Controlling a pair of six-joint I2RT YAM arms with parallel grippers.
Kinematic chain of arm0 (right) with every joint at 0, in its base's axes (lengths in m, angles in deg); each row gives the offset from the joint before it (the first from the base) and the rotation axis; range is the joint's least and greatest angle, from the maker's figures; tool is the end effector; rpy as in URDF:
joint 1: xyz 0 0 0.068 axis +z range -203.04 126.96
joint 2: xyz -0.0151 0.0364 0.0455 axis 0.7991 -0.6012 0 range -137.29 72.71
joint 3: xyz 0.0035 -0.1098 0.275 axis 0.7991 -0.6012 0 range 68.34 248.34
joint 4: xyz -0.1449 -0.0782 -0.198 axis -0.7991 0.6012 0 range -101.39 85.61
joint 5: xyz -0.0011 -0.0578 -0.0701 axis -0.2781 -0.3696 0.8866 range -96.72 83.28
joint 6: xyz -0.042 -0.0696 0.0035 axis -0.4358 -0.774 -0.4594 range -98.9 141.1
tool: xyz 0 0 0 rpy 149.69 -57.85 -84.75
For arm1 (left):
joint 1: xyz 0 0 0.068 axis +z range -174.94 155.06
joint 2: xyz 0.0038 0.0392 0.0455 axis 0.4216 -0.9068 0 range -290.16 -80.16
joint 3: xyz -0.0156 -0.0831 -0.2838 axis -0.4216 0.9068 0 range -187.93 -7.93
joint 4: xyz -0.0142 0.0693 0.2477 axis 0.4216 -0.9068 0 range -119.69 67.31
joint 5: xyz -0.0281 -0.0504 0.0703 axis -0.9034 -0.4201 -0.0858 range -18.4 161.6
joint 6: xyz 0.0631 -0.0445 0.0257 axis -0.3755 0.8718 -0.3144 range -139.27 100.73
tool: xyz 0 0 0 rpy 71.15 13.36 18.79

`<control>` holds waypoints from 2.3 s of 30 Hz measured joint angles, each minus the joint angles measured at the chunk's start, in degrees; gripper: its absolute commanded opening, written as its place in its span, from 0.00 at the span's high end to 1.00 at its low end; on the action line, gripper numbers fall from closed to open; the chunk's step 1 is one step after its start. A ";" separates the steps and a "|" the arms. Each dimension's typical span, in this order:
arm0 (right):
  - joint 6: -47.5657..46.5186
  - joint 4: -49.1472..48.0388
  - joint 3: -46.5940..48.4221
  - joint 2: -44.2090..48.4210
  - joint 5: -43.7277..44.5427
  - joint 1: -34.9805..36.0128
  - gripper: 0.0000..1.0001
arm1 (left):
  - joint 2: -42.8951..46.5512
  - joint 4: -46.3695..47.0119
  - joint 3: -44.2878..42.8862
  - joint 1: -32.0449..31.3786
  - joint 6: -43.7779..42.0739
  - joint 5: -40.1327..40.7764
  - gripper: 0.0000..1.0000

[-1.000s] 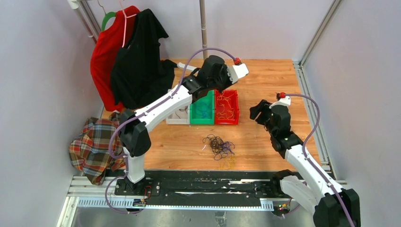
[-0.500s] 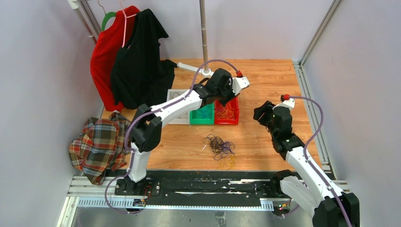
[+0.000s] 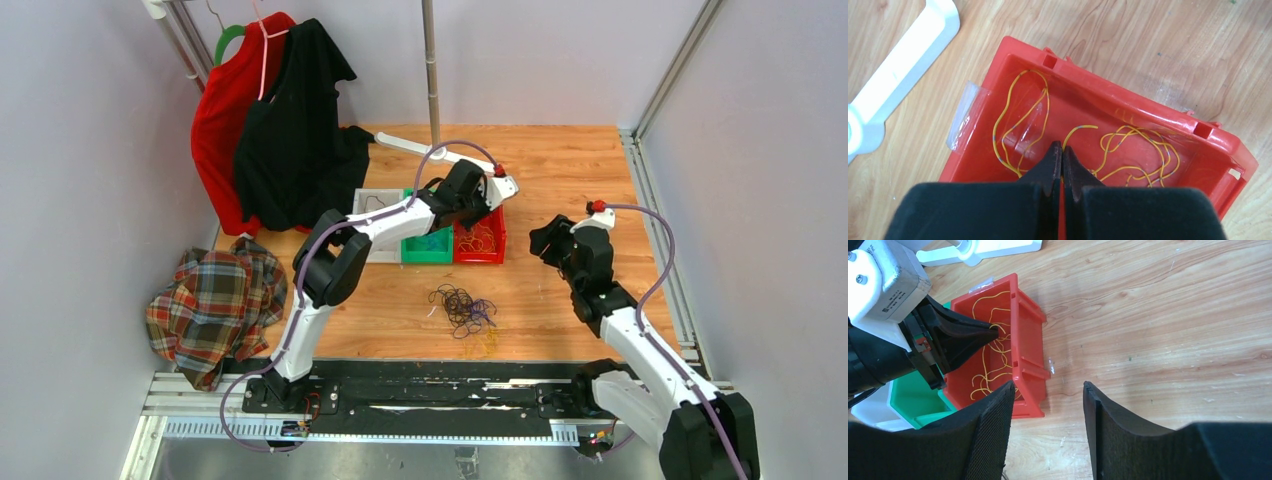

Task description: Untangle the cables

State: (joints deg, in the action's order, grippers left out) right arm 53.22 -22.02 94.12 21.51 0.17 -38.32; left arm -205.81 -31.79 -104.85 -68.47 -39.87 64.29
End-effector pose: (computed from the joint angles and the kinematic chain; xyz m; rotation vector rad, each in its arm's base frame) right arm 0.2168 0.0483 0.2519 0.3647 1.8160 0.4641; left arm 0.3866 -0.3795 0.1961 1.2531 1.8676 -0.3597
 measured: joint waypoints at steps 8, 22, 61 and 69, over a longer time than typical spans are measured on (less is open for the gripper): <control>0.00 -1.62 -0.04 -1.14 -1.62 0.00 0.49 | -0.17 2.78 1.18 -0.20 -3.26 -0.02 1.00; -0.22 0.22 -0.04 4.72 -2.49 0.00 0.45 | -4.07 -5.20 -3.98 -2.34 -10.67 1.25 0.71; -1.20 26.21 -0.15 15.69 -10.23 25.22 0.36 | 26.27 -45.46 0.07 -0.66 -12.17 -1.73 0.02; 4.35 33.03 -3.30 11.13 -1.73 47.19 0.37 | 26.80 -46.80 0.52 -0.46 -8.96 -1.49 0.02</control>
State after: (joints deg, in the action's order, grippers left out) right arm 57.57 11.00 90.82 32.64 -1.55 8.87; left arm -179.01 -78.59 -104.33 -68.93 -48.83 62.81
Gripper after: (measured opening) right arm 0.633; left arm 0.980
